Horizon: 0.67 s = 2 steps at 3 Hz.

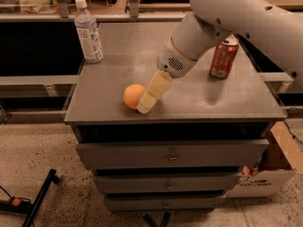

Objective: Move orange near blue plastic bottle

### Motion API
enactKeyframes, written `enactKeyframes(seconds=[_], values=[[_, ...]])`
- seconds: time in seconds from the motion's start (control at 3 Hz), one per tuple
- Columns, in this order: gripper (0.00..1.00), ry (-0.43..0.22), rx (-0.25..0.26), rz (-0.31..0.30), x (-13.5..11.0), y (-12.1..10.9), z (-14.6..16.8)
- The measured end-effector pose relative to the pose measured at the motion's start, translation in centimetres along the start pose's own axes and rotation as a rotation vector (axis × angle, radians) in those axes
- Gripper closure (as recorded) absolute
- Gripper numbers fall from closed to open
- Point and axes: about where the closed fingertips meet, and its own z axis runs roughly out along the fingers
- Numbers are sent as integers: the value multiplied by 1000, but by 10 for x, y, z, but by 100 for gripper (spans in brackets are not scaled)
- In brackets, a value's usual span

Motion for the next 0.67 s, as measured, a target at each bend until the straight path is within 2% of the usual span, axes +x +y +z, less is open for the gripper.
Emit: enactKeyframes(seconds=[0.33,0.67], values=[[0,-75,-35,-29,-9,9,11],[17,-115,-53,-54,-17,14,22]])
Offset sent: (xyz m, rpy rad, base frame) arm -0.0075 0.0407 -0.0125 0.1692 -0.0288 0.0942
